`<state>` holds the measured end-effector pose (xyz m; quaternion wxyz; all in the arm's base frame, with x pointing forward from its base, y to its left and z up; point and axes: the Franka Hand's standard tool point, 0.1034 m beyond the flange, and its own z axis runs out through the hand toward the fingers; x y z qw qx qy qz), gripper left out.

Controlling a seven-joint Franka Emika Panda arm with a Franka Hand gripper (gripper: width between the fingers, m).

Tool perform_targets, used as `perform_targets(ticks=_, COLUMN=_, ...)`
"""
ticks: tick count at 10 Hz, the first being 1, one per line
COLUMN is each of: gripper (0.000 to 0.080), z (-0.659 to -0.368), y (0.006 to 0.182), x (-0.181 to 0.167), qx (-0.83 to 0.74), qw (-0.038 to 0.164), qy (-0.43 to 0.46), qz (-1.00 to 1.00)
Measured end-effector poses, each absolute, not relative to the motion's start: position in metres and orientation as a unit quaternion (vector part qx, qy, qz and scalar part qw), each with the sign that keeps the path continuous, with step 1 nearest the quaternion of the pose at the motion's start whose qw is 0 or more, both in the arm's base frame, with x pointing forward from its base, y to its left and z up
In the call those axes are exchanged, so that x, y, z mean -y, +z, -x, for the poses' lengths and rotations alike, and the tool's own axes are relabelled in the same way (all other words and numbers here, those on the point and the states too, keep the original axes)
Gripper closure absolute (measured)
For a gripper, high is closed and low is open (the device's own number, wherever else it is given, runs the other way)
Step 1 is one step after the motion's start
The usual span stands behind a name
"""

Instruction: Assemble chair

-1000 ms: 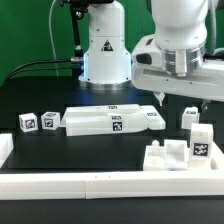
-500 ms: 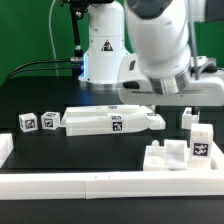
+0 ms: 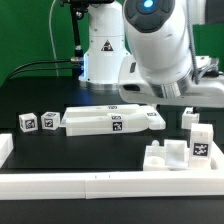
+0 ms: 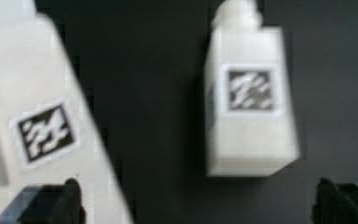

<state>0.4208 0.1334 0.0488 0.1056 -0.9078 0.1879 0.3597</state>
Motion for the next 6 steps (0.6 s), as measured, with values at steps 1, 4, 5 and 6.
perform_targets(ticks=1, gripper=0.0151, z=-0.4192, y=0.0518, x=-0.1399, qx=-0.194, qw=0.1, qy=0.36, qz=0.907)
perform_targets(ticks=4, gripper=0.0151, z=-0.4179, y=0.053, x=-0.1409, qx=-0.199, qw=0.099, qy=0.362, qz=0.905)
perform_targets(ticks=5, gripper=0.0151, z=-0.4181, y=0.0522, x=-0.1401, qx=-0.198, qw=0.1, qy=0.362, qz=0.905)
perform_targets(ticks=6, gripper=0.0151, z=-0.4228, y=0.0468, x=-0.1383, qx=-0.166, qw=0.114, qy=0.358, qz=0.911)
